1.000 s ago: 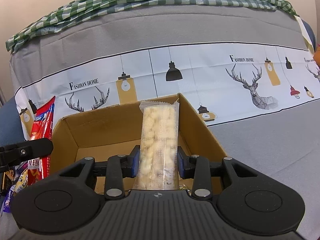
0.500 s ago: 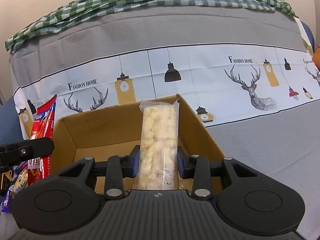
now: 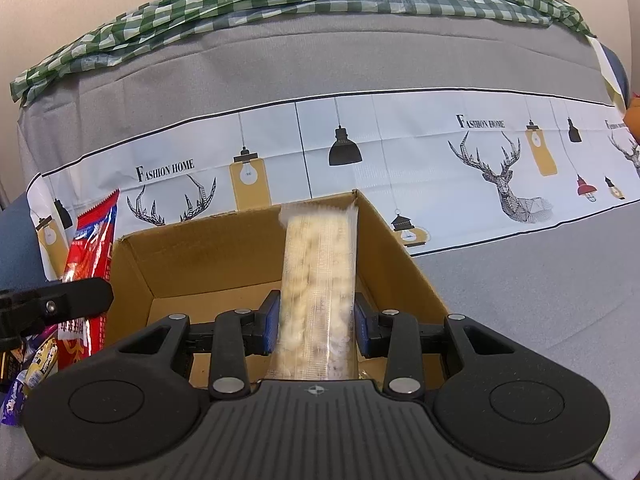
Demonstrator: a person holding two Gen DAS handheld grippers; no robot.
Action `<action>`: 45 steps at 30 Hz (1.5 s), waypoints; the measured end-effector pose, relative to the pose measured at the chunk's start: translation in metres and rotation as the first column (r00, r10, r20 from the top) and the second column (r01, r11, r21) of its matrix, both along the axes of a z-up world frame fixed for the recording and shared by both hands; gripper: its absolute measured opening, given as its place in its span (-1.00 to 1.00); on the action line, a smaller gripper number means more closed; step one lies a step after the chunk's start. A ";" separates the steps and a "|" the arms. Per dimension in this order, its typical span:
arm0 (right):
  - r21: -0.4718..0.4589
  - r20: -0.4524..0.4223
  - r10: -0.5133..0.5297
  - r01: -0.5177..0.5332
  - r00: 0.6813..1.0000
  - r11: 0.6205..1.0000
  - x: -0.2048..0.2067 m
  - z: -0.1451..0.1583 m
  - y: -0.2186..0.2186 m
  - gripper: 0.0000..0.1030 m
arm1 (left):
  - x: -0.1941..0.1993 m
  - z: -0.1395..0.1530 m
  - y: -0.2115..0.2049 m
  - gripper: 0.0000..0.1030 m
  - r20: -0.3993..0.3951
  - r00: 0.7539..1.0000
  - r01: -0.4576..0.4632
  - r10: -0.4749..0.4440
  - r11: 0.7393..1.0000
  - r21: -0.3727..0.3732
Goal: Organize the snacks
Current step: 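Open both tools to drop the red packet and rice-cake bar into box, then reach both tools back to the snack pile over purple bar and red packet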
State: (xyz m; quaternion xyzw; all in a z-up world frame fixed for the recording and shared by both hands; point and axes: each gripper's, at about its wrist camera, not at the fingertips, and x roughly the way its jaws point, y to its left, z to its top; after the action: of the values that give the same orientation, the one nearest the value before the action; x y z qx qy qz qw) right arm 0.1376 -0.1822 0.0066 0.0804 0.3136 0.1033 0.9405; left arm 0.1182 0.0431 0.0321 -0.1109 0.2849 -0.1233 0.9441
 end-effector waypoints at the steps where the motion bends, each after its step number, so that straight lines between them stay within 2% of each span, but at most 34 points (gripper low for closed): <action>1: 0.000 -0.002 -0.005 0.005 1.000 1.000 0.000 0.000 0.000 -0.08 | 0.001 0.000 0.001 0.18 -0.003 1.000 0.003 -0.003 1.000 -0.009; 3: -0.001 0.001 -0.023 0.023 1.000 1.000 0.000 0.001 -0.001 0.20 | 0.001 0.000 0.002 0.26 -0.002 1.000 -0.006 0.005 1.000 -0.017; 4: -0.001 0.003 -0.029 0.029 1.000 1.000 0.000 0.001 -0.001 0.25 | 0.001 0.000 0.003 0.26 -0.004 1.000 -0.009 0.009 1.000 -0.017; 9: -0.002 0.006 -0.040 0.040 0.999 0.999 -0.001 0.001 -0.001 0.28 | 0.001 -0.001 0.005 0.24 -0.005 1.000 -0.030 0.030 0.999 -0.015; 10: -0.002 0.006 -0.038 0.038 0.999 0.999 -0.001 0.001 0.000 0.28 | 0.001 0.000 0.006 0.18 -0.002 0.999 -0.035 0.035 0.999 -0.016; 13: -0.001 0.010 -0.033 0.033 0.999 0.999 -0.001 0.003 0.004 0.28 | -0.001 0.002 0.011 -0.33 0.010 0.998 -0.062 0.062 0.998 -0.012; 14: 0.002 0.015 -0.029 0.029 0.999 1.000 -0.001 0.004 0.006 0.28 | -0.002 0.003 0.014 -0.45 0.016 0.997 -0.081 0.081 0.997 -0.007; 16: 0.005 0.030 -0.021 0.020 0.999 1.000 -0.003 0.007 0.011 0.28 | -0.006 0.006 0.024 -0.64 0.024 0.992 -0.122 0.122 0.993 -0.005; 17: 0.008 0.037 -0.016 0.016 0.999 1.000 -0.004 0.009 0.014 0.28 | -0.009 0.008 0.032 -0.64 0.022 0.989 -0.147 0.147 0.989 -0.006; 20: 0.028 0.055 0.001 -0.003 0.998 1.000 -0.007 0.013 0.023 0.28 | -0.019 0.012 0.056 -0.64 -0.012 0.977 -0.214 0.214 0.977 -0.009; 22: 0.051 0.058 0.013 -0.016 0.998 0.999 -0.009 0.017 0.030 0.28 | -0.021 0.013 0.077 -0.64 -0.072 0.964 -0.256 0.255 0.967 -0.003; 24: 0.089 0.066 0.032 -0.038 0.997 0.995 -0.012 0.021 0.037 0.28 | -0.024 0.014 0.095 -0.64 -0.119 0.939 -0.314 0.322 0.946 0.080; 26: 0.120 0.077 0.057 -0.066 0.995 0.991 -0.016 0.026 0.046 0.28 | -0.034 0.012 0.107 -0.59 -0.111 0.923 -0.346 0.369 0.920 0.185; 28: 0.154 0.089 0.090 -0.103 0.992 0.983 -0.021 0.031 0.055 0.28 | -0.044 0.003 0.119 -0.54 -0.118 0.910 -0.366 0.397 0.905 0.218; 29: 0.164 0.095 0.108 -0.122 0.990 0.979 -0.023 0.033 0.060 0.28 | -0.049 -0.006 0.126 -0.46 -0.122 0.898 -0.388 0.423 0.892 0.232; 31: 0.185 0.095 0.146 -0.162 0.985 0.969 -0.027 0.036 0.073 0.28 | -0.055 -0.025 0.136 -0.44 -0.150 0.864 -0.428 0.481 0.857 0.285; 33: 0.222 0.076 0.183 -0.196 0.980 0.955 -0.028 0.035 0.086 0.28 | -0.051 -0.038 0.153 -0.44 -0.234 0.812 -0.461 0.535 0.833 0.305; 34: 0.239 0.065 0.199 -0.209 0.978 0.948 -0.030 0.035 0.094 0.28 | -0.050 -0.040 0.162 -0.31 -0.253 0.797 -0.478 0.548 0.830 0.288; 35: 0.249 0.057 0.217 -0.224 0.975 0.942 -0.032 0.034 0.102 0.28 | -0.049 -0.042 0.169 -0.09 -0.268 0.789 -0.487 0.553 0.829 0.276; 37: 0.258 0.046 0.247 -0.251 0.968 0.933 -0.037 0.034 0.120 0.28 | -0.048 -0.049 0.176 0.12 -0.301 0.773 -0.485 0.559 0.826 0.289; 39: 0.259 0.042 0.270 -0.271 0.962 0.927 -0.041 0.035 0.134 0.28 | -0.046 -0.061 0.178 0.14 -0.355 0.749 -0.464 0.559 0.825 0.321; 41: 0.252 0.042 0.294 -0.294 0.955 0.922 -0.044 0.035 0.149 0.28 | -0.041 -0.071 0.178 0.14 -0.381 0.744 -0.444 0.548 0.833 0.331; 45: 0.241 0.027 0.333 -0.330 0.942 0.913 -0.048 0.031 0.168 0.28 | -0.030 -0.090 0.178 0.14 -0.421 0.722 -0.404 0.549 0.829 0.387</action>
State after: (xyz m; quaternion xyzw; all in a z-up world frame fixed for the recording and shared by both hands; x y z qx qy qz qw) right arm 0.0898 -0.0143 0.0381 0.1409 0.3145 0.2982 0.8901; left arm 0.0879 0.2213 -0.0576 -0.0812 0.5020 0.2001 0.8375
